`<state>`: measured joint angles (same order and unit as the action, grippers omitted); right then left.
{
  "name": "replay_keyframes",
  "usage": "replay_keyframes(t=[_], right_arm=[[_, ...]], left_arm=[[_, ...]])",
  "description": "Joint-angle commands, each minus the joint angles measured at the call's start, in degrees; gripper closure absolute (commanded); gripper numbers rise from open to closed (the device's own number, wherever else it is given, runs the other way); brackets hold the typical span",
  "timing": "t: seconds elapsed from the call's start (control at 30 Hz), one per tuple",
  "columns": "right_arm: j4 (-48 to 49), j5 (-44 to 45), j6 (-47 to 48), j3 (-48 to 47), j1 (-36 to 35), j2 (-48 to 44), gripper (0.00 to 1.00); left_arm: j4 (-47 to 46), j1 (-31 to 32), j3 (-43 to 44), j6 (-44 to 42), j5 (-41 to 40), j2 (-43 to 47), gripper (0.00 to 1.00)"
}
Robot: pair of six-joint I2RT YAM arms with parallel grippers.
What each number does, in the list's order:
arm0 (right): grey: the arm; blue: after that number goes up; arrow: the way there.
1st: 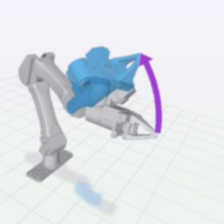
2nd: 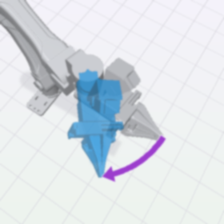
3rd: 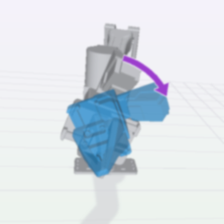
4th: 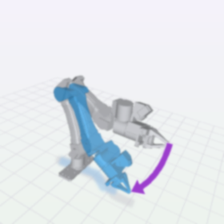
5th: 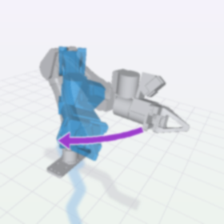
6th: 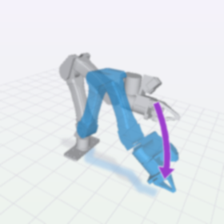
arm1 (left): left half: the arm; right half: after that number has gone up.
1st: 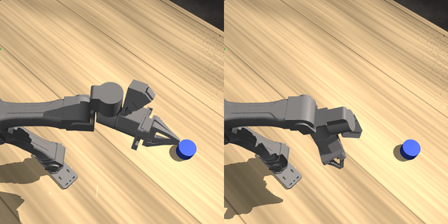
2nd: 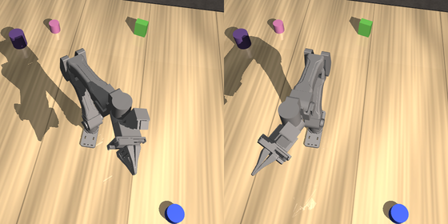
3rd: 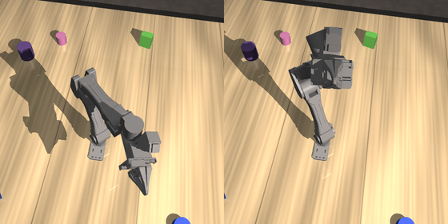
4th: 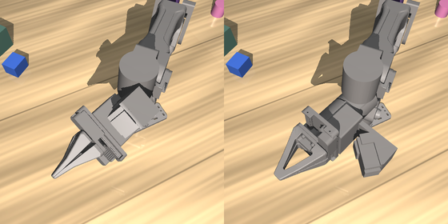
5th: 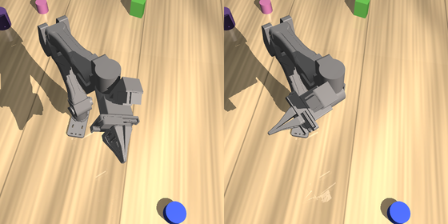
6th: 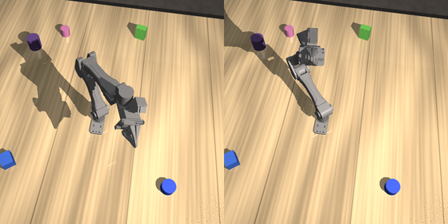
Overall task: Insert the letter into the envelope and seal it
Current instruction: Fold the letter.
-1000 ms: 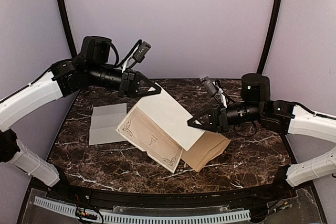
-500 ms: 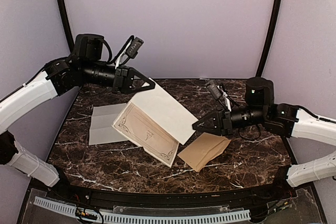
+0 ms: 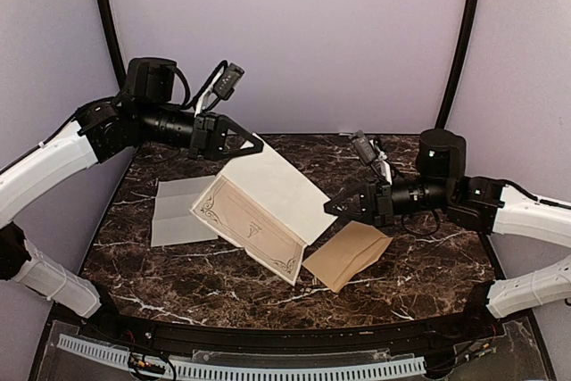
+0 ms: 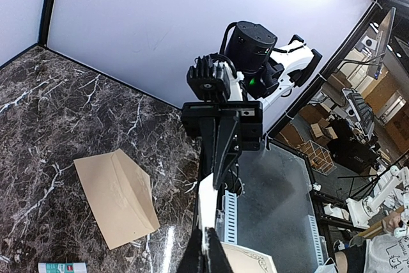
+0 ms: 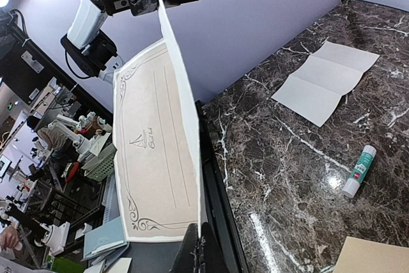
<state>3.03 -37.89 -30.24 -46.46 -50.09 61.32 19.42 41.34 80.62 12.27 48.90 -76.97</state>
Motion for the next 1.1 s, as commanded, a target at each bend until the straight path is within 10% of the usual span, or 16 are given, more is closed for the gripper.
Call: replay_keyframes(t=[0.0,0.13,0.33,0.53,1.07], right_arm=[[2.23,-0.63,0.08,0.48,0.45,-0.30,1.00],[1.39,0.39,0.15,1.02,0.58,-1.13,0.73],[2.01,1.15,-0.09,2.96,1.46,-2.61,0.66],[1.00,0.75,2.31,1.46,2.00,-1.12,0.14],[-5.79,-5.54,7.66,-7.30,-1.76,7.77,0.18]], left_arm=[[-0.13,-0.30,-0.65,-0.29,1.36,1.60,1.00],[0.27,-0.37,-0.56,-0.47,1.18,1.77,1.00],[1.02,-0.77,-0.20,-0.25,2.32,2.04,1.00],[3.60,-0.35,-0.88,0.15,5.89,-0.46,1.00],[-0.49,4.42,-2.93,3.07,7.27,-3.23,1.00]])
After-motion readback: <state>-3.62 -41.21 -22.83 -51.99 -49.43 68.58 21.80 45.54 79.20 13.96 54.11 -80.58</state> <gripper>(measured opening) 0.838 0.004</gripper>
